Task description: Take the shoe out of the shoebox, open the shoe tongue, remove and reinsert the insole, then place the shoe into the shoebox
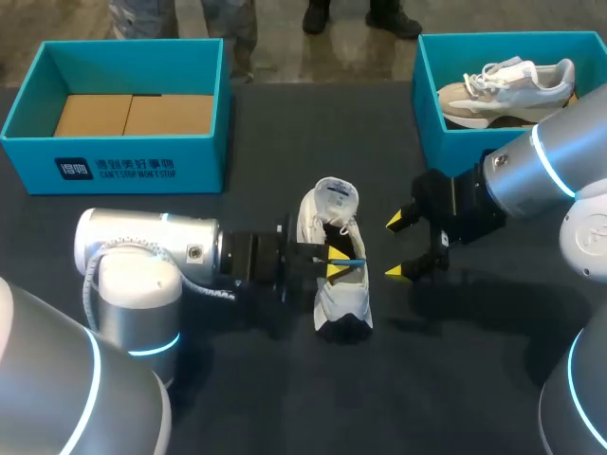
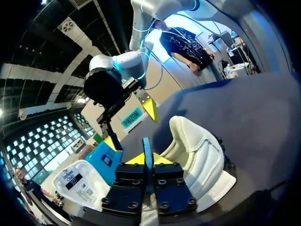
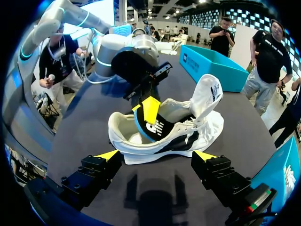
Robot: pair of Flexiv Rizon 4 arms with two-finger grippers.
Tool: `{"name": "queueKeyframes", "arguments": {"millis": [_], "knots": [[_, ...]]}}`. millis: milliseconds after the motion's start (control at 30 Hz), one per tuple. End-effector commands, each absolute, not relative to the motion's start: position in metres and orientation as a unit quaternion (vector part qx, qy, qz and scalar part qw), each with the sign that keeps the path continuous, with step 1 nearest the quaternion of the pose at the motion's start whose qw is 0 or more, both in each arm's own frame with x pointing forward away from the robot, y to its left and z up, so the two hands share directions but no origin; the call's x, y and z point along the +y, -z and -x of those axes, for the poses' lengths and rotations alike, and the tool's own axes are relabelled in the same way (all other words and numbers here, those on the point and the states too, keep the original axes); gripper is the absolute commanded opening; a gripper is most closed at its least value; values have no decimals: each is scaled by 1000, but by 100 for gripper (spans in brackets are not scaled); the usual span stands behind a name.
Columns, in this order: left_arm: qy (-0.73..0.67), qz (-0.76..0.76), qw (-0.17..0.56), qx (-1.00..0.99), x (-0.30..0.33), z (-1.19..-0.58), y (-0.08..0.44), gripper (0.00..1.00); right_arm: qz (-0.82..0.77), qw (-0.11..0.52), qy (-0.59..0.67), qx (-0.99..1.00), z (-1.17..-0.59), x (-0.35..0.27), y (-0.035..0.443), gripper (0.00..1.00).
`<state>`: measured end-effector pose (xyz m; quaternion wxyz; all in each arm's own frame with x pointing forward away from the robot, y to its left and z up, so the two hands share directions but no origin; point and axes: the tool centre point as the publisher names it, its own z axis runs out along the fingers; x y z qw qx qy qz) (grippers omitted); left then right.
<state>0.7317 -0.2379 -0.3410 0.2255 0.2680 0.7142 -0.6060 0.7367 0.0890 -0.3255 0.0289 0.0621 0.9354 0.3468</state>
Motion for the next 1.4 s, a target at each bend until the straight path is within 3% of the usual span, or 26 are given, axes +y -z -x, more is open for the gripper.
{"name": "queueKeyframes", "arguments": {"millis": [33, 500, 667, 767, 800, 833, 867, 933, 967, 1033, 1400], "knots": [[608, -264, 231, 713, -235, -728, 334, 100, -63, 30, -344, 936, -736, 91, 326, 100], [612, -269, 247, 702, -224, -720, 305, 100, -63, 30, -344, 936, -736, 91, 326, 100], [607, -272, 250, 704, -218, -721, 296, 98, -63, 30, -344, 936, -736, 91, 326, 100], [604, -271, 251, 706, -216, -724, 294, 91, -63, 30, -344, 936, -736, 91, 326, 100], [604, -272, 250, 706, -215, -724, 294, 86, -63, 30, -344, 936, -736, 91, 326, 100], [602, -274, 249, 707, -215, -726, 293, 71, -63, 30, -344, 936, -736, 91, 326, 100], [602, -274, 249, 708, -214, -727, 293, 49, -63, 30, -344, 936, -736, 91, 326, 100], [599, -280, 243, 709, -214, -728, 292, 36, -63, 30, -344, 936, -736, 91, 326, 100], [599, -282, 241, 709, -214, -727, 291, 14, -63, 30, -344, 936, -736, 91, 326, 100], [598, -295, 231, 709, -214, -726, 288, 0, -63, 30, -344, 936, -736, 91, 326, 100], [563, -387, 138, 717, -207, -717, 273, 0, -63, 30, -344, 936, -736, 91, 326, 100]]}}
